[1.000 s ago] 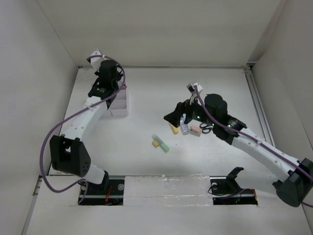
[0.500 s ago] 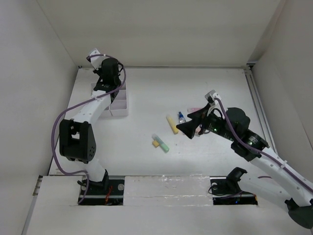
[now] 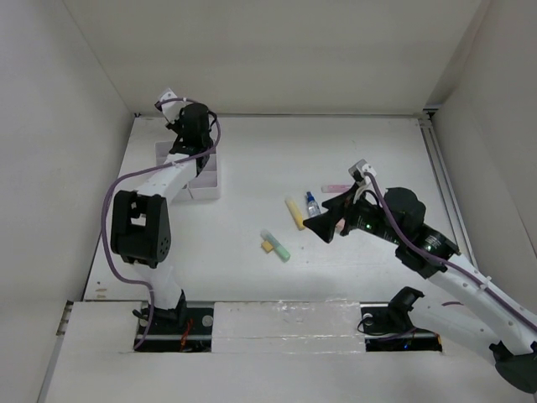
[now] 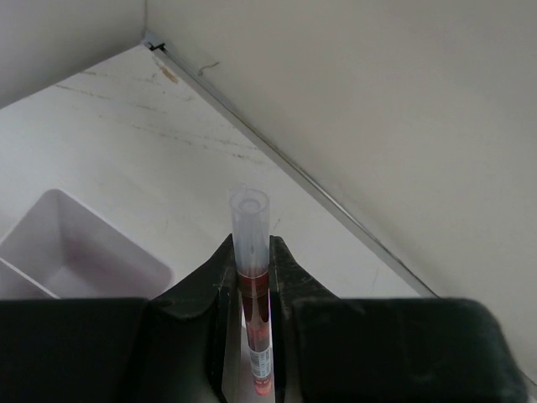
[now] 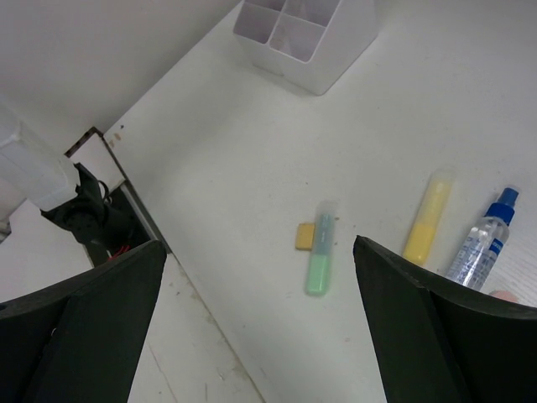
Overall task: Sort the stationery into containers
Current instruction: Place the pen in the storage box, then pick up the pen from the center of the board.
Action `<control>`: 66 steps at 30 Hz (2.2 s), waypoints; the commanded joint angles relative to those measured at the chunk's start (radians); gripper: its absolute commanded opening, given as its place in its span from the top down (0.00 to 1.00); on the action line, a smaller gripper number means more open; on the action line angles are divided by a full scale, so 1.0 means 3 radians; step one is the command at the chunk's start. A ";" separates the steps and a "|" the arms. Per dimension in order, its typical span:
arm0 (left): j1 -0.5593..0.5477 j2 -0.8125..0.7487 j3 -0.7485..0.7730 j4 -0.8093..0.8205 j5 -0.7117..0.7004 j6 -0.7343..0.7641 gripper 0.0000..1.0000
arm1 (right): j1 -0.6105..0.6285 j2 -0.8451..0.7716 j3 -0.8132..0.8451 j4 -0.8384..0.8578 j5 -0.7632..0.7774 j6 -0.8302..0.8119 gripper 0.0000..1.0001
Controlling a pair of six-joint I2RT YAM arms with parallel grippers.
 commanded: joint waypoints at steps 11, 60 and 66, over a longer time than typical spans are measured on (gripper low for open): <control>-0.0002 0.0126 -0.0175 0.0169 -0.0020 -0.0303 1.00 | 0.0036 -0.0071 0.0005 -0.0031 -0.0054 -0.0110 0.00; -0.0140 -0.2108 -0.0390 -0.2514 0.1697 -0.0181 0.00 | -0.0015 0.2679 0.0904 -0.0118 0.0897 -0.0161 0.10; -0.0140 -0.2481 -0.0492 -0.2704 0.1769 0.0269 0.00 | -0.0046 0.3063 0.0935 -0.0052 0.0780 -0.0192 0.16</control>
